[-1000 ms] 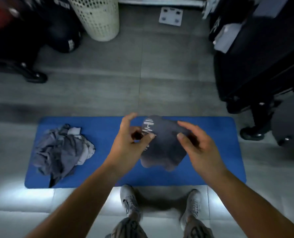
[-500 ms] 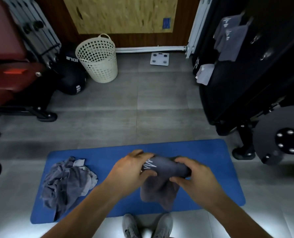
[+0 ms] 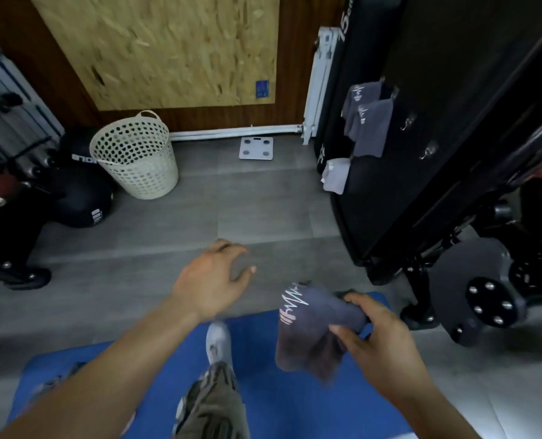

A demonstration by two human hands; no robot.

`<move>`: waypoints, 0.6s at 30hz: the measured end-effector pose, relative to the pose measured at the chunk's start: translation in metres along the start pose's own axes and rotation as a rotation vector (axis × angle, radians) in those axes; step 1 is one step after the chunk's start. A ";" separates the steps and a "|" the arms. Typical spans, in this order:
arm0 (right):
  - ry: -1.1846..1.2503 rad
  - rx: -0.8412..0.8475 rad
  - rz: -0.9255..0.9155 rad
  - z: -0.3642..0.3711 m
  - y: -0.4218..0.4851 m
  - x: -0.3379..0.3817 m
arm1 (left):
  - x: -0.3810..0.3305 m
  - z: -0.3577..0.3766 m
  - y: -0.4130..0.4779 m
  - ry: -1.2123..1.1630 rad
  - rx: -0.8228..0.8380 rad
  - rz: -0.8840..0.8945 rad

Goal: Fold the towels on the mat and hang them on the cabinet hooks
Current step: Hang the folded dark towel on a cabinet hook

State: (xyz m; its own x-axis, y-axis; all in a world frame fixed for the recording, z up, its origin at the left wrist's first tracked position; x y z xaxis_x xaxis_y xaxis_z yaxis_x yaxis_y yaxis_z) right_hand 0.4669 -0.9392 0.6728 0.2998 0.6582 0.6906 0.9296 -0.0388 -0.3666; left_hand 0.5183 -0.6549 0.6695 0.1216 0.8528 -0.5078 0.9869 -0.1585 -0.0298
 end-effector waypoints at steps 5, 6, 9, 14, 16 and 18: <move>0.090 -0.051 0.063 -0.006 0.113 0.026 | 0.049 0.005 0.150 0.087 0.113 0.075; 0.126 -0.062 0.077 -0.006 0.141 0.033 | 0.059 0.006 0.185 0.102 0.131 0.098; 0.229 -0.099 0.187 -0.005 0.231 0.049 | 0.090 0.009 0.298 0.110 0.208 0.166; 0.370 -0.111 0.379 -0.019 0.348 0.082 | 0.087 -0.003 0.464 0.042 0.348 0.303; 0.390 -0.110 0.416 -0.035 0.382 0.095 | 0.070 -0.005 0.520 0.026 0.403 0.371; 0.364 -0.158 0.413 -0.054 0.415 0.102 | 0.047 0.002 0.569 0.037 0.458 0.450</move>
State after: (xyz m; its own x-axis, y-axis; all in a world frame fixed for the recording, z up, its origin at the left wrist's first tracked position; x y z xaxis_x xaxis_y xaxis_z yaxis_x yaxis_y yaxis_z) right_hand 0.8946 -0.9291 0.6251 0.6734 0.2643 0.6905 0.7322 -0.3679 -0.5732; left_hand 1.0855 -0.7058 0.6265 0.5248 0.6686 -0.5268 0.6943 -0.6943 -0.1896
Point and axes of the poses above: each hand's wrist, its own y-axis towards the middle knuckle, its own z-axis out of the palm, x = y × z, the point moved 6 cm from there along y, towards the middle knuckle, and after that the axes turned 10 degrees about z, right-handed, at the moved point
